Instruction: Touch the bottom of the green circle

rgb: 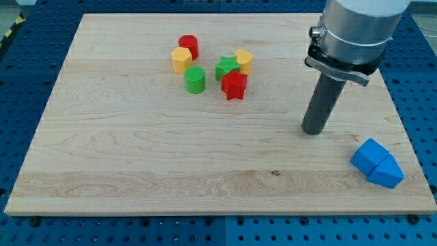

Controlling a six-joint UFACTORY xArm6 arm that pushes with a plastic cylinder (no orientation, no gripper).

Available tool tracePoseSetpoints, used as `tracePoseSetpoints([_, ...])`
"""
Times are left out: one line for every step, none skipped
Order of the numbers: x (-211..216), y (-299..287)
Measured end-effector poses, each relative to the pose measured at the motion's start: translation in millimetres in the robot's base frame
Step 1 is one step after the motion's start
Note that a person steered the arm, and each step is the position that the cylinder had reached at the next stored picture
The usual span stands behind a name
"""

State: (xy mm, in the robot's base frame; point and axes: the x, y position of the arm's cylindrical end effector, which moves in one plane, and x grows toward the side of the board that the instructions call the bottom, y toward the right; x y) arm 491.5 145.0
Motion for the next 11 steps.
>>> tracePoseSetpoints([-6.9, 0.1])
tracePoseSetpoints([-10.1, 0.1])
tracePoseSetpoints([-14.3, 0.1])
tracePoseSetpoints([-19.0, 0.5])
tracePoseSetpoints([-23.8, 1.4])
tracePoseSetpoints([-24.9, 5.5])
tracePoseSetpoints([-24.9, -5.5])
tracePoseSetpoints([-19.5, -29.1])
tracePoseSetpoints([-13.2, -100.3])
tracePoseSetpoints([-13.2, -171.9])
tracePoseSetpoints([-31.3, -212.2])
